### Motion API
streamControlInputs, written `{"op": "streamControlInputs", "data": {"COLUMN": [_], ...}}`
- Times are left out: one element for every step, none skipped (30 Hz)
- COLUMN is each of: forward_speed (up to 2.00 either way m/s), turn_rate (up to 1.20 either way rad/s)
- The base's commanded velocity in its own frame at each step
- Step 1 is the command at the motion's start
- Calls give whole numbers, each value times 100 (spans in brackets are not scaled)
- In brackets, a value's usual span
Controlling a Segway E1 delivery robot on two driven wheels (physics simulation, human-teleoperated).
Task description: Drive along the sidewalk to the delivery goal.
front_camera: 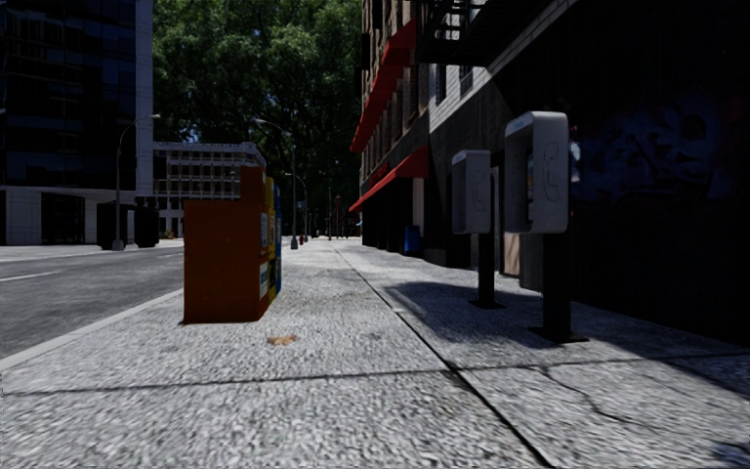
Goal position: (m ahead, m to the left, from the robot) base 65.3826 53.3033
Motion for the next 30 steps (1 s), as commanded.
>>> {"op": "streamControlInputs", "data": {"forward_speed": [200,200,200,200,200,200,200,200,200,200,200,200,200,200,200,200,200,200,200,200,200,200,200,200,200,200,200,200,200,200], "turn_rate": [0,0,0,0,0,0,0,0,0,0,0,0,0,0,0,0,0,0,0,0,0,0,0,0,0,0,0,0,0,0]}}
